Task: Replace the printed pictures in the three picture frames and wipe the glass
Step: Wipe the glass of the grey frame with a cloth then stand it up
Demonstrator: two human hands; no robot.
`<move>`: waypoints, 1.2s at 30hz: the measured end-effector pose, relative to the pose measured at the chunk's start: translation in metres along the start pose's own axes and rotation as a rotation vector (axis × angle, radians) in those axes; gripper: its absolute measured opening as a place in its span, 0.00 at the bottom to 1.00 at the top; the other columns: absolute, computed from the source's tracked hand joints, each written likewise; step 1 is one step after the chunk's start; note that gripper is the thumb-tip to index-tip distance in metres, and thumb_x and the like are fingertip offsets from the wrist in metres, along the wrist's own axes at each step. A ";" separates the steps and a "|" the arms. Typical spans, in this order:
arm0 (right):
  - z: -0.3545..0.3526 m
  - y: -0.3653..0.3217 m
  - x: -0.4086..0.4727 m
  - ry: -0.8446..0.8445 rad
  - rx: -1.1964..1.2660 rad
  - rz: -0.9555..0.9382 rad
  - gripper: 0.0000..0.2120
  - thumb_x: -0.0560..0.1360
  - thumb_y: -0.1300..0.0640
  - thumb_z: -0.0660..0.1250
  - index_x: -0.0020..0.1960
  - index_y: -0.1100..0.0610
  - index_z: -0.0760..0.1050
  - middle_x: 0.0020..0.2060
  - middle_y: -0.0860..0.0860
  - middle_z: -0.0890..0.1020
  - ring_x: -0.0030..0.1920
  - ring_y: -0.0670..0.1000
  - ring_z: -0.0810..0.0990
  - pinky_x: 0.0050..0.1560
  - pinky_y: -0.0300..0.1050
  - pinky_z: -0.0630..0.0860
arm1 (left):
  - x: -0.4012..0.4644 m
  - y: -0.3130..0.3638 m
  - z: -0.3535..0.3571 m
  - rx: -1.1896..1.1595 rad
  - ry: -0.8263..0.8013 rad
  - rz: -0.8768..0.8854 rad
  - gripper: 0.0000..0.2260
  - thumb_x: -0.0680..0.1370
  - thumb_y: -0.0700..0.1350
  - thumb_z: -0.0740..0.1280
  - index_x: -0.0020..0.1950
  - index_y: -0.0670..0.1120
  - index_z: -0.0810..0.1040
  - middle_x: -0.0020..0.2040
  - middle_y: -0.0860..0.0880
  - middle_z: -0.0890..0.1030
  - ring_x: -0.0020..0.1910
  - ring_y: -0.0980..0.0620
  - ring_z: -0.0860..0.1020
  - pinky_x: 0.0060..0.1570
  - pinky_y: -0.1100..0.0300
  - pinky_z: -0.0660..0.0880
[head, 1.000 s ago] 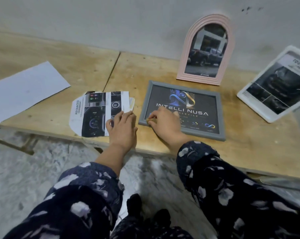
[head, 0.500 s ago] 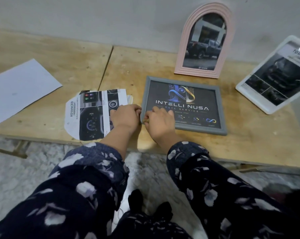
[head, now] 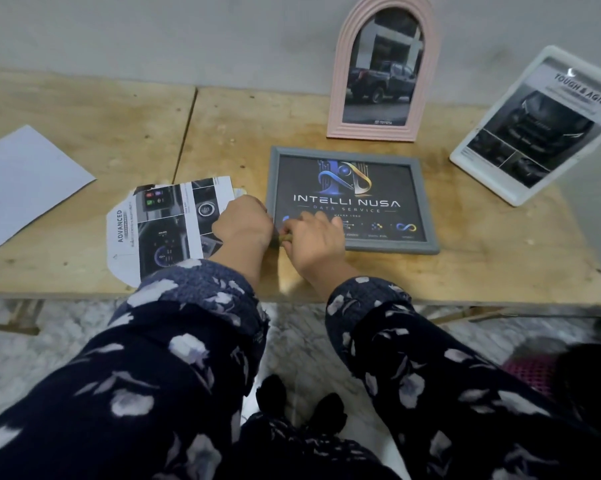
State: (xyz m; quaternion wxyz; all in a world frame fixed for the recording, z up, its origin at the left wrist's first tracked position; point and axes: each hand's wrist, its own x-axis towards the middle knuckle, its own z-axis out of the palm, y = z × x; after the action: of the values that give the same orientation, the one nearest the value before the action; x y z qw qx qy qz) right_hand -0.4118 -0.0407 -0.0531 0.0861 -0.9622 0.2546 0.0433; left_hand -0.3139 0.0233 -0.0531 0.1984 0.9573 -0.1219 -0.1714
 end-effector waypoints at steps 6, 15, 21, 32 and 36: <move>0.000 0.021 -0.010 0.026 0.012 0.055 0.08 0.78 0.51 0.61 0.54 0.44 0.77 0.51 0.49 0.77 0.55 0.54 0.72 0.50 0.50 0.61 | -0.004 0.003 0.003 0.067 0.012 -0.006 0.09 0.76 0.42 0.65 0.52 0.51 0.82 0.54 0.47 0.81 0.54 0.42 0.79 0.52 0.54 0.70; -0.009 0.070 -0.026 -0.020 -0.028 0.193 0.08 0.78 0.51 0.61 0.55 0.45 0.77 0.53 0.49 0.77 0.57 0.54 0.71 0.56 0.51 0.62 | -0.003 0.010 0.002 0.150 0.014 -0.013 0.11 0.75 0.40 0.63 0.52 0.49 0.82 0.52 0.45 0.81 0.53 0.41 0.78 0.57 0.51 0.68; -0.013 0.100 -0.034 -0.034 -0.032 0.225 0.08 0.78 0.52 0.59 0.52 0.43 0.76 0.52 0.49 0.77 0.57 0.55 0.71 0.58 0.52 0.61 | -0.008 0.012 0.005 0.183 0.022 -0.049 0.10 0.76 0.42 0.62 0.52 0.49 0.82 0.52 0.44 0.80 0.53 0.40 0.77 0.60 0.49 0.65; -0.016 0.117 -0.032 -0.063 0.034 0.139 0.09 0.79 0.51 0.61 0.56 0.43 0.76 0.56 0.50 0.77 0.60 0.55 0.72 0.59 0.53 0.62 | -0.051 0.023 0.041 0.259 0.166 0.048 0.24 0.79 0.58 0.58 0.71 0.48 0.65 0.72 0.43 0.64 0.70 0.41 0.62 0.63 0.43 0.60; -0.018 0.123 -0.030 -0.074 0.030 0.086 0.10 0.78 0.50 0.61 0.57 0.43 0.77 0.57 0.51 0.78 0.60 0.56 0.71 0.59 0.55 0.63 | -0.076 0.024 0.065 0.156 0.123 -0.063 0.46 0.72 0.72 0.60 0.79 0.46 0.49 0.79 0.45 0.47 0.76 0.43 0.53 0.69 0.40 0.56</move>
State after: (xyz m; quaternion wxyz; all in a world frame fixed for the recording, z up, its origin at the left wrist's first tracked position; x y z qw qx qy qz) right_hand -0.4986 -0.1349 -0.0496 0.1081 -0.9468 0.2929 0.0786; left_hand -0.4114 0.0024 -0.0776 0.1248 0.9819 -0.0924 -0.1085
